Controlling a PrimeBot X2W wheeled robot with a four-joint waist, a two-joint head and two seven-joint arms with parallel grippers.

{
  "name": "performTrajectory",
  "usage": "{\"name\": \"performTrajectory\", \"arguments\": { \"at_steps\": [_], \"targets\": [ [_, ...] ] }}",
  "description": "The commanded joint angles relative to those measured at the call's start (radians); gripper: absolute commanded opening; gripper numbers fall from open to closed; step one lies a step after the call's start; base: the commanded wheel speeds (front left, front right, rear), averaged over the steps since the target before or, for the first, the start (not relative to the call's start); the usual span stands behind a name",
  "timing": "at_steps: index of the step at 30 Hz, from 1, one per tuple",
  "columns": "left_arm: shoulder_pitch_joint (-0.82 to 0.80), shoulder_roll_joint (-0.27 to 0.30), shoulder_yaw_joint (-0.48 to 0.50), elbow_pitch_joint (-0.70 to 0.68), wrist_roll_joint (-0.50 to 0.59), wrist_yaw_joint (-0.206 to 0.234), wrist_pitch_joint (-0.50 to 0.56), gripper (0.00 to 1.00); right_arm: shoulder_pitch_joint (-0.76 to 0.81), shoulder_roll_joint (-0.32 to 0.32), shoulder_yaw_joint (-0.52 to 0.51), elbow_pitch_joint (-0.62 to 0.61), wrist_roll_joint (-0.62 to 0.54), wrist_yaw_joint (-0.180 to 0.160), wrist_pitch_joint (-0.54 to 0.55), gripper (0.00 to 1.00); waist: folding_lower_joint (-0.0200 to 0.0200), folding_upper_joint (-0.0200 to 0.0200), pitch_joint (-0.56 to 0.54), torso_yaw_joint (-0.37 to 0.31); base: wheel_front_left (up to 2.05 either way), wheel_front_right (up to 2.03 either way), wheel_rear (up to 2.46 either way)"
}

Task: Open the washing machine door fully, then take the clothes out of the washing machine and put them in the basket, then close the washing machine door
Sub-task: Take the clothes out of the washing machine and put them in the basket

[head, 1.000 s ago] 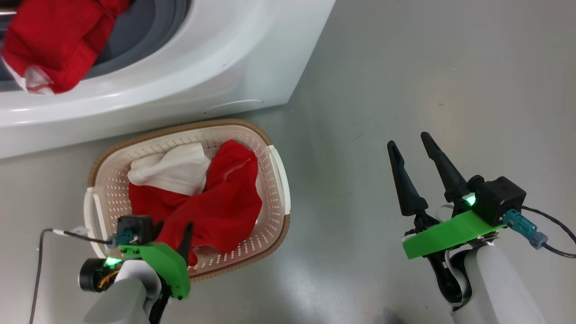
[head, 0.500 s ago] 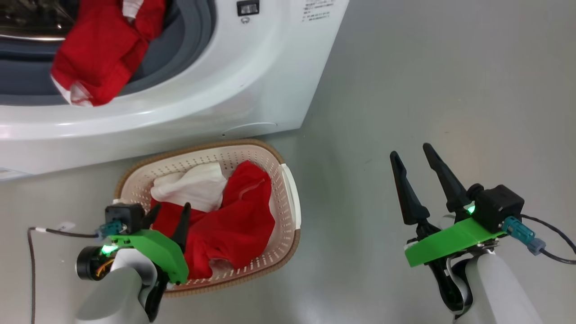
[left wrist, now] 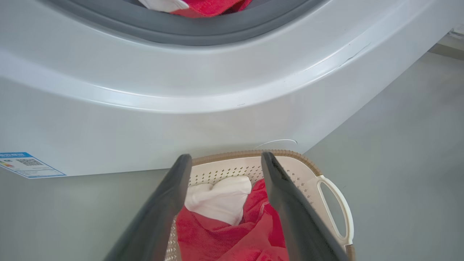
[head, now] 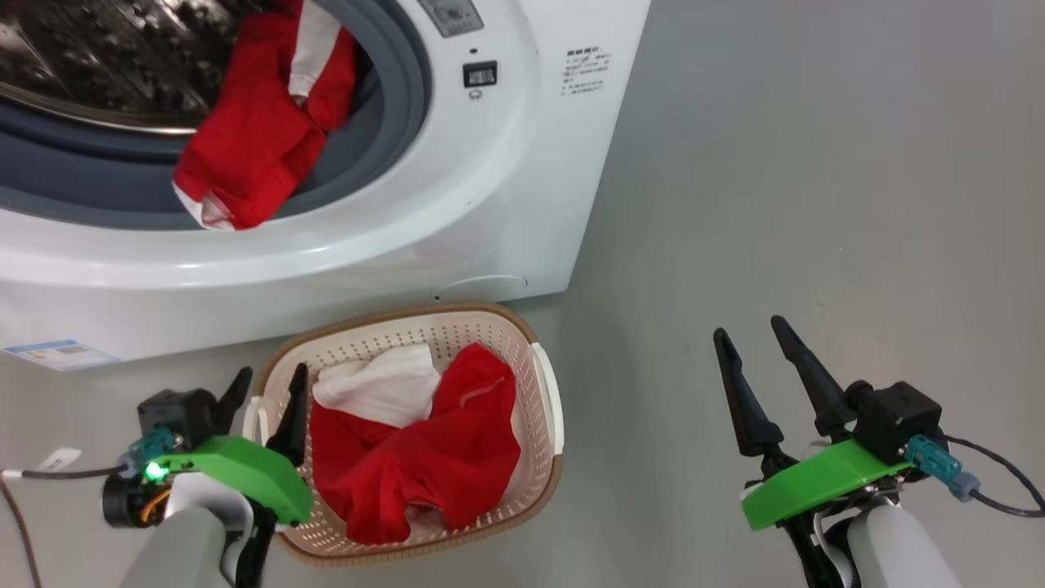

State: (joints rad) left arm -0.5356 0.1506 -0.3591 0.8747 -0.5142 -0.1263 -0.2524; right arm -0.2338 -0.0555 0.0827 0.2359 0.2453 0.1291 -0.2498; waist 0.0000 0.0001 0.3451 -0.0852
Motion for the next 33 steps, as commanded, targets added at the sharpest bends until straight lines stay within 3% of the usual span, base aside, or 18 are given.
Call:
{"name": "performTrajectory", "arguments": {
  "at_steps": [1,12,22,33],
  "targets": [
    [0.032,0.038,0.066,-0.051,0.037,0.015,-0.009,1.0,0.023,0.005,0.018,-0.018,-0.012,0.002,-0.012,1.0,0.0,-0.0001,-0.041,0.014,0.0,0.0,0.0],
    [0.201,0.008,0.279,-0.3,0.201,0.016,-0.009,1.0,0.088,-0.02,0.004,-0.011,-0.009,0.002,-0.012,1.0,0.0,-0.0001,-0.146,0.025,0.0,0.0,0.0],
    [0.352,-0.029,0.407,-0.492,0.305,0.01,-0.009,1.0,0.157,-0.046,0.0,-0.013,0.003,0.002,-0.012,1.0,0.0,-0.0001,-0.231,0.032,0.0,0.0,0.0],
    [0.505,-0.063,0.494,-0.633,0.348,0.001,-0.009,1.0,0.225,-0.074,-0.008,-0.022,0.016,0.002,-0.012,1.0,0.0,-0.0001,-0.293,0.038,0.0,0.0,0.0]
  ]
}}
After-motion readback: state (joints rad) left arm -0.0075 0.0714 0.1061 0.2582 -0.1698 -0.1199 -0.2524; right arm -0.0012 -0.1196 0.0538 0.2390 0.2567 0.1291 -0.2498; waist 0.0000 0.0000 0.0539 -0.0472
